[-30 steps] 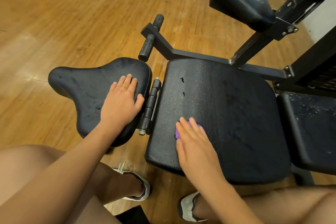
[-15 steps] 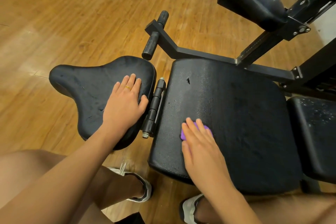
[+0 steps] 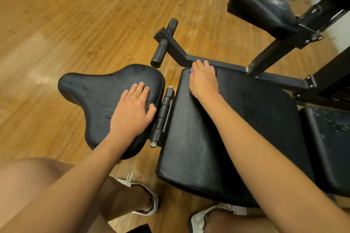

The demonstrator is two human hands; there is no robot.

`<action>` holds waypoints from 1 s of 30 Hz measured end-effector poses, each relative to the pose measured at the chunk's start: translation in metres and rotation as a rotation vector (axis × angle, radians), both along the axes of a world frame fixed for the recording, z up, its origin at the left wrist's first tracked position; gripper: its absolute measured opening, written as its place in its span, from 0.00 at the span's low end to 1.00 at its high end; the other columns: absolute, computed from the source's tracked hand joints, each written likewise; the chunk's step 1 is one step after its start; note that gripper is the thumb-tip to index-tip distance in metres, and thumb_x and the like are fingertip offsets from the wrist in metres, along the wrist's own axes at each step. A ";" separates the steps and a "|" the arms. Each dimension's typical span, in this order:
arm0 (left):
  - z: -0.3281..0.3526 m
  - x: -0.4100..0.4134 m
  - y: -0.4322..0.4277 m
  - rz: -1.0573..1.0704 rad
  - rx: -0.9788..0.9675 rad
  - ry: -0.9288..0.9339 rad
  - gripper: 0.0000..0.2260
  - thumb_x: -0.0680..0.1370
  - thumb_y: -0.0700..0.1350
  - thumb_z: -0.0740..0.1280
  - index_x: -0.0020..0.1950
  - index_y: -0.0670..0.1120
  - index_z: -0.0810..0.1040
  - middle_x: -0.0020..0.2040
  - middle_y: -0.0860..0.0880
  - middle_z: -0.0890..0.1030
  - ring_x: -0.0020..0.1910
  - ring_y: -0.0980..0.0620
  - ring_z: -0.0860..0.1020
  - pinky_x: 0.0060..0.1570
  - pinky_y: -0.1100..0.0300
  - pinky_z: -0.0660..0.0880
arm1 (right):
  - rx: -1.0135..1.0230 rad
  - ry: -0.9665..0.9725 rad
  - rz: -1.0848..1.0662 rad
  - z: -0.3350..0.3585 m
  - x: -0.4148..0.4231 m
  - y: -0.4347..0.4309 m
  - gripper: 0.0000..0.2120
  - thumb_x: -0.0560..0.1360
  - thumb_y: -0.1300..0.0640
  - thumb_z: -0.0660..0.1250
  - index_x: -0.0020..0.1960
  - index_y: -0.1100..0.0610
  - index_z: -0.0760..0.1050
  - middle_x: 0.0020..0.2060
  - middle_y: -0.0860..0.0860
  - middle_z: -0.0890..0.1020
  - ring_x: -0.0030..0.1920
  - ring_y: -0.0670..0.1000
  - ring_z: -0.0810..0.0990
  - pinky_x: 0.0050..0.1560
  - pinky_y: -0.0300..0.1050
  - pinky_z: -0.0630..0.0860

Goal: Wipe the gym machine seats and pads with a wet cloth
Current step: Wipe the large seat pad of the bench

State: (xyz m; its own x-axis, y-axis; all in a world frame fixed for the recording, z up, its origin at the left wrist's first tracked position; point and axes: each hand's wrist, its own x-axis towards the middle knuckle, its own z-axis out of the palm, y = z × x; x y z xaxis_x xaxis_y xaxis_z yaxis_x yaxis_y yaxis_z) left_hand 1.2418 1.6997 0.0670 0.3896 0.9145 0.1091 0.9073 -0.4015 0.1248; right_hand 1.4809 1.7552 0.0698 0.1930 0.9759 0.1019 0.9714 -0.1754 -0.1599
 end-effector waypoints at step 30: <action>-0.004 0.002 0.000 0.015 0.008 0.000 0.27 0.80 0.54 0.54 0.75 0.40 0.67 0.76 0.40 0.66 0.76 0.42 0.63 0.73 0.44 0.61 | -0.037 0.137 0.219 -0.008 -0.059 -0.145 0.21 0.79 0.58 0.55 0.70 0.59 0.70 0.71 0.54 0.72 0.73 0.58 0.66 0.74 0.54 0.61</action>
State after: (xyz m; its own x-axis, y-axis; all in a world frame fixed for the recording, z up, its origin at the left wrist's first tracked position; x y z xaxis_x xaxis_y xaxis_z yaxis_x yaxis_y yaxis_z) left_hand 1.2438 1.6995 0.0627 0.3760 0.9193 0.1162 0.9132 -0.3889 0.1218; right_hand 1.4218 1.6105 0.0619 -0.0135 0.9985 0.0526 0.9567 0.0282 -0.2896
